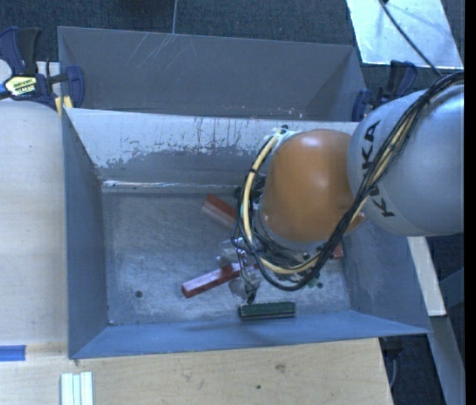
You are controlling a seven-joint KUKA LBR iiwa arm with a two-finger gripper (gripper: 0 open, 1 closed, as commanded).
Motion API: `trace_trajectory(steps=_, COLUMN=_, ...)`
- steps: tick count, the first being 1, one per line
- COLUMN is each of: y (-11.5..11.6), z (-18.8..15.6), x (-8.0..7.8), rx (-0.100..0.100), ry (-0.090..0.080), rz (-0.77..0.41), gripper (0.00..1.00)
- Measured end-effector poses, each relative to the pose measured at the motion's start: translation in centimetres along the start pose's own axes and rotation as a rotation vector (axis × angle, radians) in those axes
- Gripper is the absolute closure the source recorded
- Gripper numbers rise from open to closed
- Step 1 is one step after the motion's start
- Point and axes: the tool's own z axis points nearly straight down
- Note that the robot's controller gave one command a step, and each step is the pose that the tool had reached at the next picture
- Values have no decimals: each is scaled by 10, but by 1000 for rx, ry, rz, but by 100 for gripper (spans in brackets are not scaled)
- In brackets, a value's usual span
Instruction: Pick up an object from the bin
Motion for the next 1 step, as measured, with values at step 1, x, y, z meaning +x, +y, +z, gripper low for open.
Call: trace_trajectory(steps=1, y=0, z=-27, x=-2, rx=0, ry=2, rz=2, gripper=100)
